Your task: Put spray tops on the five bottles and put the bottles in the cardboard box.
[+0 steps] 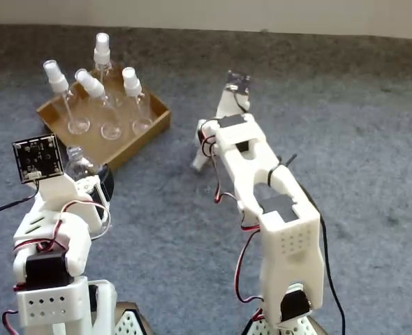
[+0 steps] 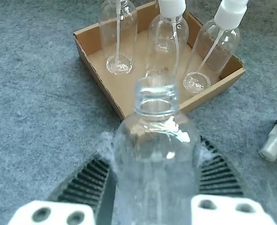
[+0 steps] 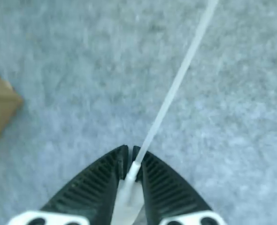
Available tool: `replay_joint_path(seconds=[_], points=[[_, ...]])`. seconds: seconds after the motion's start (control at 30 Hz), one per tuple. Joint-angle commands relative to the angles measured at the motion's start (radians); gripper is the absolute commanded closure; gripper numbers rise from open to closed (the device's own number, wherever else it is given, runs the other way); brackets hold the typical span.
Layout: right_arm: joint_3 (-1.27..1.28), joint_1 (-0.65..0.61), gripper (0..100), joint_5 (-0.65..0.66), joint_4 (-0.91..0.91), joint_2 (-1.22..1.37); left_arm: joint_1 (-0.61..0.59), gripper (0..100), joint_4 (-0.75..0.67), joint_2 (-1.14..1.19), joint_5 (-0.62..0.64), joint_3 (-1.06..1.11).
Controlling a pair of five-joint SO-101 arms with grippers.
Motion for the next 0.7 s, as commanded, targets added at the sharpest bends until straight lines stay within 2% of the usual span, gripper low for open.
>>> replay_joint_path(seconds=[0.0,0.17,0.33,0.4,0.67], points=[[-0.008,0.005,98.5,0.176,0.094,-0.097,-0.004,97,-0.031,-0.012,0.009,-0.005],[-0.007,0.005,98.4,0.427,0.174,-0.12,-0.004,97,-0.031,-0.012,0.009,-0.005],[-0.004,0.007,98.1,0.738,0.182,-0.12,-0.004,97,-0.031,-0.012,0.009,-0.005],[-0.01,0.007,98.1,0.85,0.239,-0.12,-0.004,97,-0.031,-0.012,0.009,-0.005],[-0.013,0.036,98.1,1.132,0.47,-0.124,-0.002,97,-0.043,-0.012,0.009,0.004]])
